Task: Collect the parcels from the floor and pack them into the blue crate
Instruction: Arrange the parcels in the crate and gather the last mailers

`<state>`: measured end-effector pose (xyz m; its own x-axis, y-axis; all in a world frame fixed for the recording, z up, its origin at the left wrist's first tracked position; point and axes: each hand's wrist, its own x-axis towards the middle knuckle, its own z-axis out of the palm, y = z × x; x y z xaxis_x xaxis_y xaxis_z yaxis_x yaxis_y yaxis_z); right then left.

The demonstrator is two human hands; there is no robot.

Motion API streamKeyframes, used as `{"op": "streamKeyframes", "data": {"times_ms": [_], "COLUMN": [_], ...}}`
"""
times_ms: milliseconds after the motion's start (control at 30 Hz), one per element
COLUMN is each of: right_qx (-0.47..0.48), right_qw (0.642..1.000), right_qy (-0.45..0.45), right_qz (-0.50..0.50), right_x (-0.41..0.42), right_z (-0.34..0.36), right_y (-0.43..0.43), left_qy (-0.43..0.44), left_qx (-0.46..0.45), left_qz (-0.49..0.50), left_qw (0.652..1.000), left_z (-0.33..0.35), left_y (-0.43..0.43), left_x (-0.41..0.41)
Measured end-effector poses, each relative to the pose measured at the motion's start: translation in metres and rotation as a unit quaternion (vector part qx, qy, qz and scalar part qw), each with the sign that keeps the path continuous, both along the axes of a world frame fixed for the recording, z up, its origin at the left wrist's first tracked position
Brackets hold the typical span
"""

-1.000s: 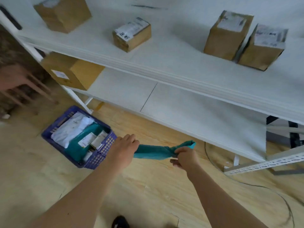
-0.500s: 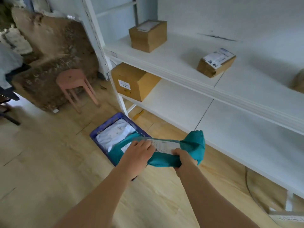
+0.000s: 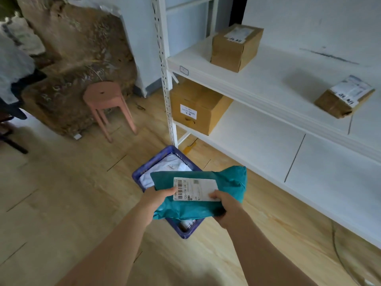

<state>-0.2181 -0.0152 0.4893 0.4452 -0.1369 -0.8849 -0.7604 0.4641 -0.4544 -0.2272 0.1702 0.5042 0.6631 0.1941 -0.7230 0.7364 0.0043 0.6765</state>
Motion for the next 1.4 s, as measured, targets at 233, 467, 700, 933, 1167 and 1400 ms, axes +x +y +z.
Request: {"op": "streamKeyframes", "data": {"times_ms": [233, 467, 700, 933, 1167, 1400], "right_qx": [-0.300, -0.348, -0.347, -0.341, -0.338, -0.348], "right_qw": [0.951, 0.892, 0.861, 0.841, 0.840, 0.826], "right_qy": [0.041, -0.005, 0.020, 0.063, 0.114, 0.105], "right_qz": [0.061, 0.288, 0.372, 0.414, 0.410, 0.430], "right_x": [0.062, 0.158, 0.211, 0.228, 0.236, 0.255], "right_z": [-0.033, -0.062, -0.114, -0.190, -0.265, -0.332], "right_y": [0.014, 0.049, 0.075, 0.110, 0.159, 0.189], "left_qy": [-0.079, -0.101, -0.042, 0.004, 0.042, 0.049], "left_qx": [0.069, 0.165, 0.151, 0.125, 0.122, 0.133], "left_qz": [-0.021, -0.082, -0.151, -0.230, -0.330, -0.338], "left_qw": [0.994, 0.978, 0.976, 0.965, 0.935, 0.930], "left_z": [-0.003, -0.038, -0.103, -0.200, -0.300, -0.384], "left_y": [0.049, 0.075, 0.091, 0.109, 0.129, 0.138], "left_x": [0.091, 0.207, 0.277, 0.343, 0.374, 0.393]}}
